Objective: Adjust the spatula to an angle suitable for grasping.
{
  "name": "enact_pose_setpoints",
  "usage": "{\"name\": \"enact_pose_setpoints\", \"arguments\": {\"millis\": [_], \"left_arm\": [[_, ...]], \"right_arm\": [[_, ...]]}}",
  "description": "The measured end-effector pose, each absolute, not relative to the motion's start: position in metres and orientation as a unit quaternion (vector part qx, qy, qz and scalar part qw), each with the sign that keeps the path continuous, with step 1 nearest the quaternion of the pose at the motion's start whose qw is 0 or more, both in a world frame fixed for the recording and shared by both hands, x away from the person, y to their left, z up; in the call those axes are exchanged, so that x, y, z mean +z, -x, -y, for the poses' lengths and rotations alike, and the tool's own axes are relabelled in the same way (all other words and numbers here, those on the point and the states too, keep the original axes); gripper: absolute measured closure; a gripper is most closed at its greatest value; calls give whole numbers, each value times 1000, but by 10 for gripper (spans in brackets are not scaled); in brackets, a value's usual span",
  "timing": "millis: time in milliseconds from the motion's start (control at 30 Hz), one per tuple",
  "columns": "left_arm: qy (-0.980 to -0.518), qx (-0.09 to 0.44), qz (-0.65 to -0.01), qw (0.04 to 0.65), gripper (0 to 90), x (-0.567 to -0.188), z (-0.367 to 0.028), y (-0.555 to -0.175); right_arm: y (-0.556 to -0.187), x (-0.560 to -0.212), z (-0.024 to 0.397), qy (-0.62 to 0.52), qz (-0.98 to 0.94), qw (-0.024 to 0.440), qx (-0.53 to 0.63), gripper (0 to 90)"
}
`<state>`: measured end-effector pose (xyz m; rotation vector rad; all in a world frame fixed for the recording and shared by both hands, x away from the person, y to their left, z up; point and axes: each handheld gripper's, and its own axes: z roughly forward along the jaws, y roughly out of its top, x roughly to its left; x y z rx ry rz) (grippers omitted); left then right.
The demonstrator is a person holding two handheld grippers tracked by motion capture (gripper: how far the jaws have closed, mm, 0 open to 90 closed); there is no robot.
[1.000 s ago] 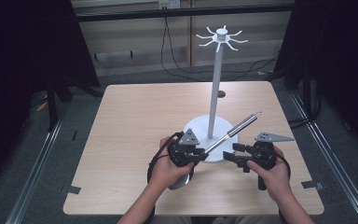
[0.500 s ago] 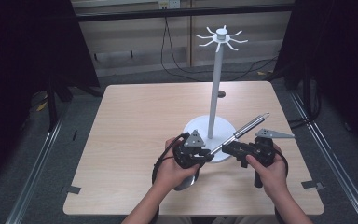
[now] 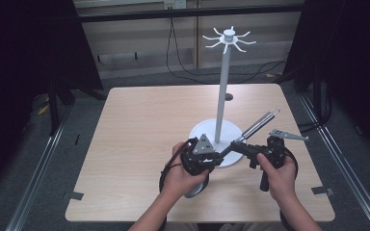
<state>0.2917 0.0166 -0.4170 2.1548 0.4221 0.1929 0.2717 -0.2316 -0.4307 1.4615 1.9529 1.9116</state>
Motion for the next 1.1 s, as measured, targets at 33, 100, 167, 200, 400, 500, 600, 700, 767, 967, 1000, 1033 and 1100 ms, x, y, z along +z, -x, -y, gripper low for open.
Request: {"name": "enact_pose_setpoints", "arguments": {"millis": [33, 100, 167, 200, 400, 500, 600, 700, 767, 967, 1000, 1033, 1100], "left_arm": [[-871, 82, -173, 453, 753, -416, -17, -291], [-873, 92, -169, 449, 753, -412, -16, -289], [-873, 102, -166, 447, 755, -410, -14, -287], [-872, 96, -168, 450, 757, -409, -14, -287], [-860, 80, -169, 474, 761, -400, -19, -287], [-854, 54, -170, 489, 763, -396, -20, -290], [-851, 23, -170, 496, 767, -394, -21, -294], [-849, 7, -165, 501, 770, -393, -22, -298], [-846, -9, -164, 507, 772, -392, -24, -300], [-841, -36, -160, 516, 779, -392, -25, -306], [-840, -39, -160, 518, 779, -392, -25, -307], [-839, -40, -159, 519, 780, -393, -26, -307], [-836, -45, -162, 523, 781, -393, -26, -308]], "right_arm": [[-272, -429, 232, -473, -627, 14, 620, 803], [-273, -427, 232, -473, -613, -4, 633, 840], [-273, -423, 231, -466, -605, -21, 645, 879], [-272, -420, 229, -459, -611, -16, 644, 883], [-272, -404, 227, -431, -631, 3, 645, 884], [-272, -397, 227, -414, -639, 9, 648, 884], [-271, -389, 226, -398, -652, 18, 645, 884], [-272, -383, 225, -391, -662, 22, 639, 884], [-272, -381, 225, -388, -666, 22, 637, 884], [-275, -377, 224, -378, -671, 21, 638, 884], [-275, -376, 224, -377, -672, 21, 637, 884], [-276, -376, 224, -375, -673, 21, 637, 884], [-276, -374, 223, -374, -674, 22, 636, 883]]}}
